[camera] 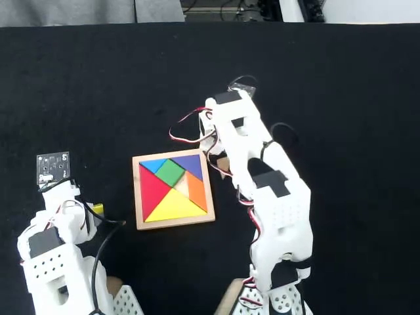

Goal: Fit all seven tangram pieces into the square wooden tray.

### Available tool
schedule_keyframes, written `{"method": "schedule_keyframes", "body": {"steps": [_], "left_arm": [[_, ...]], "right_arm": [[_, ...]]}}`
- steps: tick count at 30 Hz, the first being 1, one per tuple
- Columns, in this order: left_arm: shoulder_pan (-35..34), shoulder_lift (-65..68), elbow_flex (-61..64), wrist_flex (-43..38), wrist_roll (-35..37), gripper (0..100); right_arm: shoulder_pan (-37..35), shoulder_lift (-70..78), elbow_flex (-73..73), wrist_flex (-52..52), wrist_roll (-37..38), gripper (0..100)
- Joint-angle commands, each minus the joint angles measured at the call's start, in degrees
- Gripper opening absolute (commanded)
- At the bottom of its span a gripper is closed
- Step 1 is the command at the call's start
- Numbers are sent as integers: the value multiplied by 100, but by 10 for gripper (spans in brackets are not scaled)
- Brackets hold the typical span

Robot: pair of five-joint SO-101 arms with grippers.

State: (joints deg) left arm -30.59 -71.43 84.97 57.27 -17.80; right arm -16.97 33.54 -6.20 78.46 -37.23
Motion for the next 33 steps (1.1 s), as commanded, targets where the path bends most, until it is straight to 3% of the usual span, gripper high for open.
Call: {"method": "schedule_keyframes", "body": {"steps": [1, 10, 17, 22, 33], "left_arm": [[-22, -44, -13, -97, 0, 270], [-13, -44, -13, -97, 0, 270], [-13, -44, -13, -97, 0, 270], [-13, -44, -13, -97, 0, 270], [-13, -44, -13, -97, 0, 270]], "right_arm": [[0, -40, -541, 229, 281, 34], [-62, -1156, -585, 818, 1073, 11], [-1090, -2229, 479, 475, 2171, 11], [-1363, -2220, 1341, -431, 2198, 11], [-1969, -2088, 1411, -193, 2013, 26]]}}
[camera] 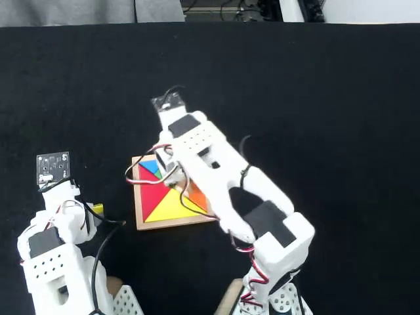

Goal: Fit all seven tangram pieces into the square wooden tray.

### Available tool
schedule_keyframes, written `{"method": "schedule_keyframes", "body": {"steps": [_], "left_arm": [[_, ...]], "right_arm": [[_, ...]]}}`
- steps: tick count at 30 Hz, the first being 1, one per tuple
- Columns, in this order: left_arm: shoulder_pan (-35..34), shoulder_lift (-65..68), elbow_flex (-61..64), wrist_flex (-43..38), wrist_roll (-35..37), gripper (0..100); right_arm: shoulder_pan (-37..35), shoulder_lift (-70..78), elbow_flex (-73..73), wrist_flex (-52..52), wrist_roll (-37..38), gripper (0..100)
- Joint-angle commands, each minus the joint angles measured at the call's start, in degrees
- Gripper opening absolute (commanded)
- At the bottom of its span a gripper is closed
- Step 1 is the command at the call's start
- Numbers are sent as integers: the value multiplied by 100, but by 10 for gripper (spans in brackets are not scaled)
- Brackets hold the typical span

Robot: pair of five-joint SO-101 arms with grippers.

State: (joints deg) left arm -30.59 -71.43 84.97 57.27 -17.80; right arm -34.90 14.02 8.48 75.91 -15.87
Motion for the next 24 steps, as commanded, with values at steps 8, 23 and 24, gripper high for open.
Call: {"method": "schedule_keyframes", "body": {"steps": [8, 23, 24], "left_arm": [[-13, -44, -13, -97, 0, 270], [-13, -44, -13, -97, 0, 270], [-13, -44, -13, -97, 0, 270]], "right_arm": [[-185, -127, -31, 53, -413, 95], [-457, 268, -84, 18, -360, 175], [-527, 268, -84, 9, -360, 176]]}}
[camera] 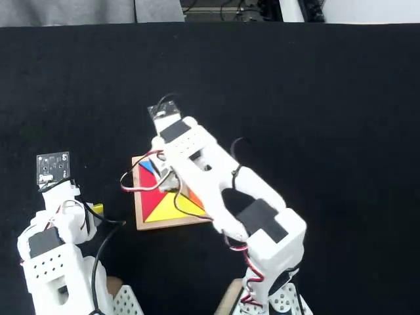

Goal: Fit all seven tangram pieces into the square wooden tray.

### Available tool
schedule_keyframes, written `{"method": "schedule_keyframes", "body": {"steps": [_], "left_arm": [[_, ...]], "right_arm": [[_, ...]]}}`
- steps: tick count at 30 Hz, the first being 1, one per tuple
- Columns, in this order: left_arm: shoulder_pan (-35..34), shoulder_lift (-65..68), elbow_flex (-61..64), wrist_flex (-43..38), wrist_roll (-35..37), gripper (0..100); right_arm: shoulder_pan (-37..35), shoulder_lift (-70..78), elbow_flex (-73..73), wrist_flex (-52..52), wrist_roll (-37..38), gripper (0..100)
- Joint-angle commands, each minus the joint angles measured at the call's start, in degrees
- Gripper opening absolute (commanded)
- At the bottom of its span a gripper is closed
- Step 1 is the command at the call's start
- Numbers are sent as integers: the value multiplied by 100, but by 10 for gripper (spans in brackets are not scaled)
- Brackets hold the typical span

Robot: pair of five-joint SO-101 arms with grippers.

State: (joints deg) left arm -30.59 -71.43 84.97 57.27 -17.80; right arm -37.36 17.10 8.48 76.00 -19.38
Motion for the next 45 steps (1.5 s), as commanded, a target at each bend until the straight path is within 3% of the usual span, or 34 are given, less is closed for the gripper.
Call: {"method": "schedule_keyframes", "body": {"steps": [1, 17, 21, 24, 32, 39, 45], "left_arm": [[-13, -44, -13, -97, 0, 270], [-13, -44, -13, -97, 0, 270], [-13, -44, -13, -97, 0, 270], [-13, -44, -13, -97, 0, 270], [-13, -44, -13, -97, 0, 270], [-13, -44, -13, -97, 0, 270], [-13, -44, -13, -97, 0, 270]], "right_arm": [[-316, -31, -127, 9, -9, 176], [26, -84, -734, 695, 404, 145], [97, -523, -664, 563, 818, 5], [193, -866, -330, 448, 941, 24], [316, -901, 725, -1099, 941, 11], [624, -655, 725, -1143, 949, 11], [466, -365, 716, -1090, 949, 11]]}}
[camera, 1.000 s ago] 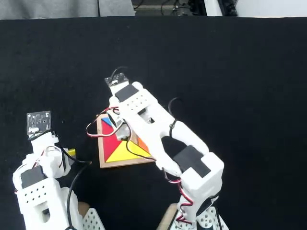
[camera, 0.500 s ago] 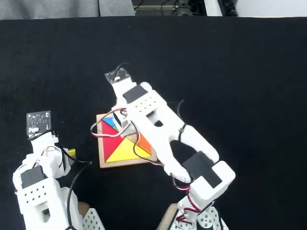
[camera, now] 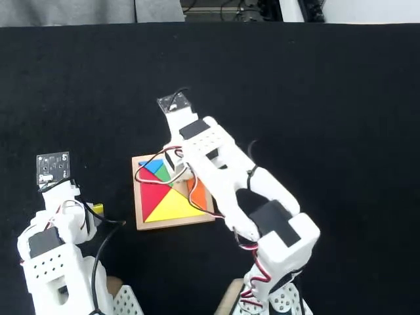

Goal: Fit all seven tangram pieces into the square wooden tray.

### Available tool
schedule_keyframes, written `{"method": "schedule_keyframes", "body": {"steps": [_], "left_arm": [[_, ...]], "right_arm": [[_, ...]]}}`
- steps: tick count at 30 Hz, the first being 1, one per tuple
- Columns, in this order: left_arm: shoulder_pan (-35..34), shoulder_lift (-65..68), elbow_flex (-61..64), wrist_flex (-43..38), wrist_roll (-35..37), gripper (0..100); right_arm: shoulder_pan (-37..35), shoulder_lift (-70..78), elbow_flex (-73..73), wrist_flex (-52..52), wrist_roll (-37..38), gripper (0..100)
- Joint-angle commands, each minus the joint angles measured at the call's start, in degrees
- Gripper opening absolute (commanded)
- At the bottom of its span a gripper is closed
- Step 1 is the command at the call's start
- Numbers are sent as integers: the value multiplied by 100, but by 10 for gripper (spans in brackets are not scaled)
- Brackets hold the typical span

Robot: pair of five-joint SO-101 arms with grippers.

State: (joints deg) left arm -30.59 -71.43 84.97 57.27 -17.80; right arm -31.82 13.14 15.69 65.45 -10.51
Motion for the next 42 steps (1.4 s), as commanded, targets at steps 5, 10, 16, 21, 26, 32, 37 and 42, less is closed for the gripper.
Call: {"method": "schedule_keyframes", "body": {"steps": [5, 10, 16, 21, 26, 32, 37, 42], "left_arm": [[-13, -44, -13, -97, 0, 270], [4, -44, -13, -176, 44, 270], [1138, 18, -180, 62, 53, 270], [2237, 26, -453, 220, 624, 270], [2492, 501, -901, 185, 686, 151], [2484, 1820, -1789, 185, 695, 58], [2510, 2796, -1868, -738, 1231, 57], [2782, 3525, -1938, -1222, 1776, 57]], "right_arm": [[-88, -75, -13, -18, 62, 11], [334, -1024, -101, 484, 35, 11], [1442, -1798, 699, -325, 26, 11], [1873, -1771, 1305, -1152, 62, 11], [2004, -1727, 1402, -1415, 70, 12], [2004, -1727, 1402, -1407, 70, 14], [2004, -1727, 1402, -1415, 70, 14], [2013, -1727, 1402, -1415, 246, 15]]}}
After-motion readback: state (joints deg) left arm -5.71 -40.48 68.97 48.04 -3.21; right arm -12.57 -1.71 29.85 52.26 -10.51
